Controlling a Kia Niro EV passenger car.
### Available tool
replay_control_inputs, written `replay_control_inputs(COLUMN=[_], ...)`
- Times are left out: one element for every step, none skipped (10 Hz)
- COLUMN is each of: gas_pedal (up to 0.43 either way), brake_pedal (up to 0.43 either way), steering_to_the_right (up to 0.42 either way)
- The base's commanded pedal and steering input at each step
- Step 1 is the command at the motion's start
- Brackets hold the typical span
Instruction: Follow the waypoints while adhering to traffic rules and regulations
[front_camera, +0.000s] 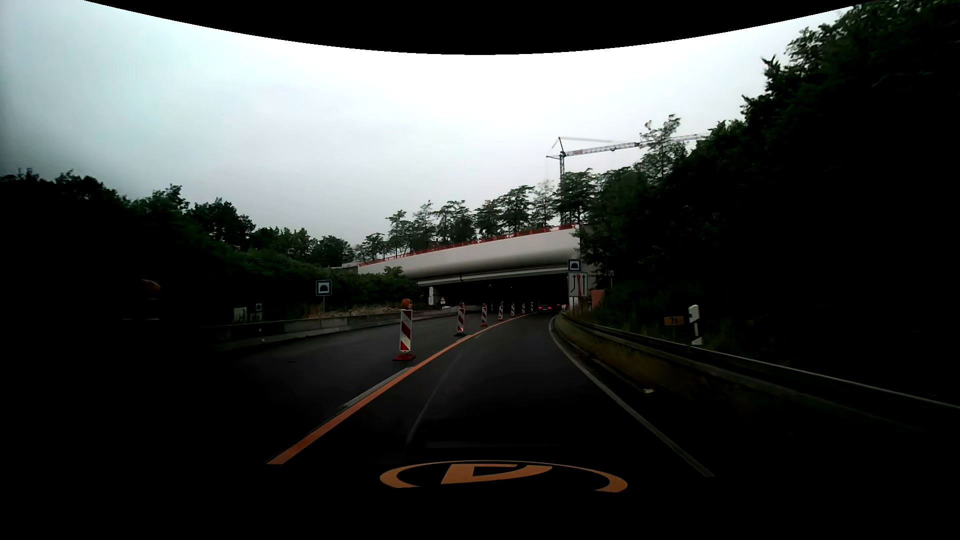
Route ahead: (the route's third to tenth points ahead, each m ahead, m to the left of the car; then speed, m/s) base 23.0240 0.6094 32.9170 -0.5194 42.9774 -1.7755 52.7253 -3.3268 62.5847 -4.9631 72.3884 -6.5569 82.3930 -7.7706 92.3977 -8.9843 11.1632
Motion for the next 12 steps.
replay_control_inputs(gas_pedal=[0.067,0.067,0.067,0.067,0.067,0.079,0.087,0.087,0.098,0.098,0.098,0.11], brake_pedal=[0.0,0.0,0.0,0.0,0.0,0.0,0.0,0.0,0.0,0.0,0.0,0.0], steering_to_the_right=[0.021,0.02,0.02,0.019,0.019,0.018,0.017,0.016,0.016,0.016,0.015,0.015])
